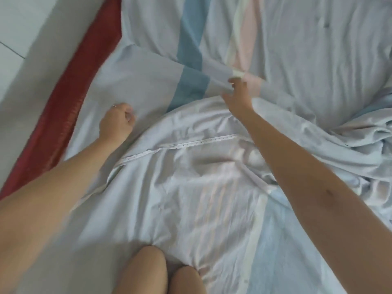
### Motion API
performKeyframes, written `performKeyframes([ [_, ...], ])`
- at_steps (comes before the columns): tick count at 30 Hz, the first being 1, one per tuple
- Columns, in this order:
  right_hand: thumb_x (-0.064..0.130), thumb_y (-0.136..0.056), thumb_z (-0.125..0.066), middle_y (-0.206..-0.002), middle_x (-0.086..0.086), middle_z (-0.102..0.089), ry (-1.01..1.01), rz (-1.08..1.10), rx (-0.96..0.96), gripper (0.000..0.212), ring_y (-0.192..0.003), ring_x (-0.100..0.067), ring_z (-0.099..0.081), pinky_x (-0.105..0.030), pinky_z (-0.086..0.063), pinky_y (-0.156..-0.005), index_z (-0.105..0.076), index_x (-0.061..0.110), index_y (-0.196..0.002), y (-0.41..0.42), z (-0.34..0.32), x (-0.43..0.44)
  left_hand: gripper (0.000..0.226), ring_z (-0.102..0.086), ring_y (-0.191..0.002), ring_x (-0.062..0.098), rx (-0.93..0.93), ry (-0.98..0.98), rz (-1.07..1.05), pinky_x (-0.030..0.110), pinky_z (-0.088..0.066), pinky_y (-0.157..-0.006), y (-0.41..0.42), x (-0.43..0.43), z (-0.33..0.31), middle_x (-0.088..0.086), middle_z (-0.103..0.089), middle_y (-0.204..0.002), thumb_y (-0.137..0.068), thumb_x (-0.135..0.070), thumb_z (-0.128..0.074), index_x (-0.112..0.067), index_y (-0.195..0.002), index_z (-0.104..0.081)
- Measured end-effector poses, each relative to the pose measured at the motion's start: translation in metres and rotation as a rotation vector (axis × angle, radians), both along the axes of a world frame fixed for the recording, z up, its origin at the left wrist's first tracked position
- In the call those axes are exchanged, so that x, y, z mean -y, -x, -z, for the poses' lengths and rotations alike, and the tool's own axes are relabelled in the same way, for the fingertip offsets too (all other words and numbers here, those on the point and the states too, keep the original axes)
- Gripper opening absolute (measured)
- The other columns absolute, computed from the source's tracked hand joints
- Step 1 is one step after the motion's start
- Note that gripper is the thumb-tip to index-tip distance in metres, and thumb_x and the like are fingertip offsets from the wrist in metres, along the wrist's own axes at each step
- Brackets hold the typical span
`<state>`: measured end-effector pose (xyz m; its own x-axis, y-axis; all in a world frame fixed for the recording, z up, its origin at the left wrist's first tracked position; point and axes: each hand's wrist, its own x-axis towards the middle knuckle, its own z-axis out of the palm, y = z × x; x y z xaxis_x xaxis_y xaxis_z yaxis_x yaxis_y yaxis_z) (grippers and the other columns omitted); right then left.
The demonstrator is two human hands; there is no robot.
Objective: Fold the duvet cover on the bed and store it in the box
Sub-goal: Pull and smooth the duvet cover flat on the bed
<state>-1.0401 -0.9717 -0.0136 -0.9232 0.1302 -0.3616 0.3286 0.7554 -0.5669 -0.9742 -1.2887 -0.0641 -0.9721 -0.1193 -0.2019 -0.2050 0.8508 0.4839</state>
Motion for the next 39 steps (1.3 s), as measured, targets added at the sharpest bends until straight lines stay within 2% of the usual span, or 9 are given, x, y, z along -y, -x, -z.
performKeyframes([
  [4,0.030,-0.066,-0.079,-0.122,-0.013,-0.046,-0.636,-0.651,-0.097,0.068,-0.103,-0.030,-0.051,-0.038,-0.041,-0.085,-0.047,0.012,-0.124,-0.059,0.029,0.030,0.082,-0.049,-0.118,0.039,0.083,0.141,0.330,0.047,-0.042,-0.090,-0.047,0.004,0.004,0.020,-0.047,-0.132,-0.064,-0.036,-0.083,-0.007,-0.132,-0.047],
  [8,0.005,-0.052,-0.073,-0.092,-0.007,-0.056,-0.800,-0.998,-0.334,0.059,-0.066,-0.022,-0.053,-0.030,-0.039,-0.058,-0.048,0.014,-0.105,-0.108,0.054,0.034,0.091,-0.056,-0.096,0.040,-0.102,0.294,0.593,0.045,-0.044,-0.079,-0.090,0.002,0.013,0.018,-0.043,-0.132,-0.049,-0.009,-0.078,-0.015,-0.133,-0.044],
  [11,0.010,-0.051,-0.083,-0.095,-0.007,-0.059,-0.868,-0.854,-0.025,0.088,-0.051,-0.018,-0.052,-0.024,-0.034,-0.042,-0.042,0.023,-0.128,-0.108,0.055,0.039,0.082,-0.057,-0.098,0.038,-0.072,0.278,0.400,0.044,-0.050,-0.071,-0.102,0.014,0.020,0.016,-0.050,-0.125,-0.059,0.007,-0.066,-0.016,-0.133,-0.040],
  [14,0.004,-0.087,-0.055,-0.116,-0.008,-0.053,-0.846,-0.838,0.052,0.072,-0.077,-0.024,-0.065,-0.029,-0.039,-0.055,-0.023,0.025,-0.148,-0.081,0.047,0.043,0.045,-0.060,-0.093,0.035,0.020,0.160,0.108,0.043,-0.051,-0.067,-0.100,0.028,0.014,0.012,-0.061,-0.107,-0.079,0.004,-0.055,-0.014,-0.120,-0.053],
  [19,0.006,-0.094,-0.042,-0.105,-0.010,-0.064,-0.665,-0.526,0.005,0.026,-0.093,-0.031,-0.063,-0.032,-0.039,-0.066,-0.058,0.011,-0.113,-0.041,0.023,0.067,0.015,-0.060,-0.078,0.037,0.026,0.163,-0.062,0.039,-0.045,-0.061,-0.074,0.067,0.005,0.015,-0.062,-0.091,-0.092,-0.005,-0.048,-0.007,-0.098,-0.062],
  [26,0.005,-0.087,-0.044,-0.101,-0.012,-0.066,-0.301,-0.092,-0.165,0.027,-0.093,-0.030,-0.060,-0.027,-0.035,-0.066,-0.067,0.007,-0.102,0.041,-0.010,0.104,0.010,-0.044,-0.113,0.045,-0.030,0.246,-0.190,0.054,-0.043,-0.082,-0.046,0.079,0.020,0.022,-0.045,-0.129,-0.088,-0.008,-0.059,-0.004,-0.094,-0.066],
  [30,0.009,-0.091,-0.048,-0.110,-0.012,-0.062,-0.097,-0.072,-0.239,0.026,-0.099,-0.027,-0.058,-0.025,-0.035,-0.072,-0.065,0.010,-0.110,0.095,-0.001,0.146,0.007,-0.050,-0.106,0.043,-0.054,0.191,-0.167,0.050,-0.044,-0.088,-0.033,0.099,0.046,0.024,-0.043,-0.134,-0.088,-0.007,-0.058,-0.002,-0.089,-0.063],
  [35,0.011,-0.096,-0.047,-0.119,-0.015,-0.055,-0.103,-0.196,-0.197,0.024,-0.108,-0.028,-0.053,-0.026,-0.037,-0.085,-0.061,0.008,-0.115,0.138,0.030,0.202,0.024,-0.049,-0.092,-0.001,-0.074,-0.195,-0.174,0.005,-0.031,-0.085,-0.024,0.152,0.064,0.015,-0.048,-0.103,-0.084,-0.015,-0.061,0.007,-0.075,-0.065],
  [39,0.015,-0.097,-0.044,-0.119,-0.014,-0.054,-0.137,-0.187,-0.155,0.026,-0.115,-0.030,-0.046,-0.032,-0.036,-0.093,-0.061,0.013,-0.116,0.159,0.054,0.228,0.026,-0.045,-0.080,-0.021,0.100,-0.428,-0.263,-0.001,-0.028,-0.074,-0.015,0.169,0.070,0.003,-0.047,-0.094,-0.082,-0.013,-0.070,-0.014,-0.059,-0.058],
])
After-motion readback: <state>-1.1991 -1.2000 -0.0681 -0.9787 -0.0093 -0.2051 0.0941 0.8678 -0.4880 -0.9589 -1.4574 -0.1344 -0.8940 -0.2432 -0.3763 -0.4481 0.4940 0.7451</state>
